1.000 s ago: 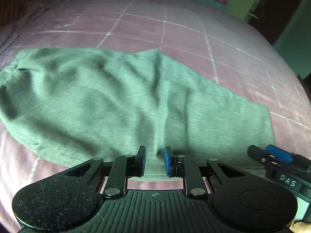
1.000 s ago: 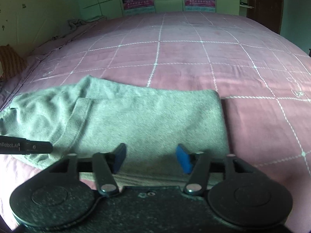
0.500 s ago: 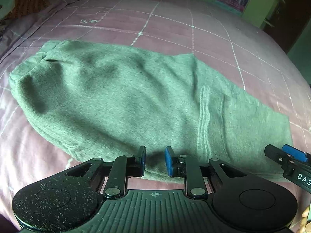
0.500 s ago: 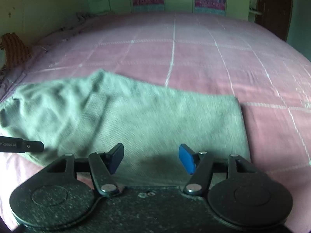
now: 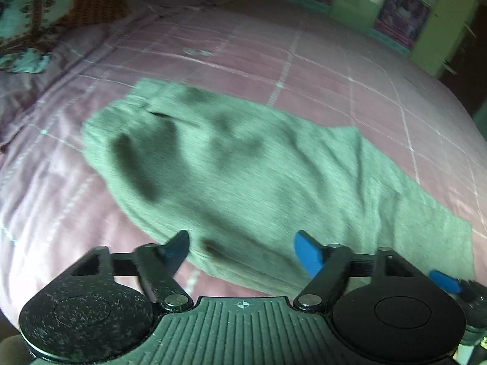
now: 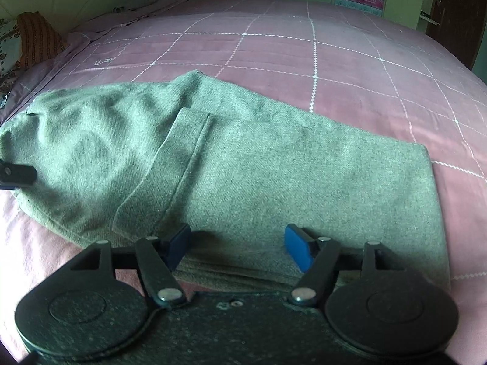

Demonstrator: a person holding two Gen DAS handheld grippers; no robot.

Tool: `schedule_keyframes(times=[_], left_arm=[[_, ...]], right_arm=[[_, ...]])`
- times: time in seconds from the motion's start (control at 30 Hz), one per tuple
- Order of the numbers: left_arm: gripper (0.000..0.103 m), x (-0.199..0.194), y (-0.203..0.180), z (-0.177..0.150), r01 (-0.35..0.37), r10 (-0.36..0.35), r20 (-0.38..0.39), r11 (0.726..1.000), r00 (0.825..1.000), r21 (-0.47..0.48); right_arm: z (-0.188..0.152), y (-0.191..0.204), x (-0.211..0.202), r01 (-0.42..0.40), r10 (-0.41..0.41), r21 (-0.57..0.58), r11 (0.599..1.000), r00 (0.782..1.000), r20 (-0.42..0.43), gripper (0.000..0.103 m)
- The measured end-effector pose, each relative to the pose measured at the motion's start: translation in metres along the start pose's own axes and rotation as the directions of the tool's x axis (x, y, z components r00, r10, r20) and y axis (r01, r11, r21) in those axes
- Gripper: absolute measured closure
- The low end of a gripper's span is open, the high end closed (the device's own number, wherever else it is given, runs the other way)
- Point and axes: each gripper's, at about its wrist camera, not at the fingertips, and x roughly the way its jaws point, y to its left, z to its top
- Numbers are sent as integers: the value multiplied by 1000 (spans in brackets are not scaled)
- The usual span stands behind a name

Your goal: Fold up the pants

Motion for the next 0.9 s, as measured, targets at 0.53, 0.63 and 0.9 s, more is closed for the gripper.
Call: schedule_keyframes(times=[0.53,0.63,0.9], left_arm=[[26,26,74,3,29,-43,-50,965,998,-261],[26,31,82,3,71,-89,-41,947,995,-312],[26,63,120,-9,266,-304,31,772,952,-577]], right_arm=[[13,10,-7,-25,25,25,999,1000,10,34],[13,14,-1,-17,18,13,1000,1000,-5,34],[12,13,-1,-17,18,34,999,1000,-10,34]])
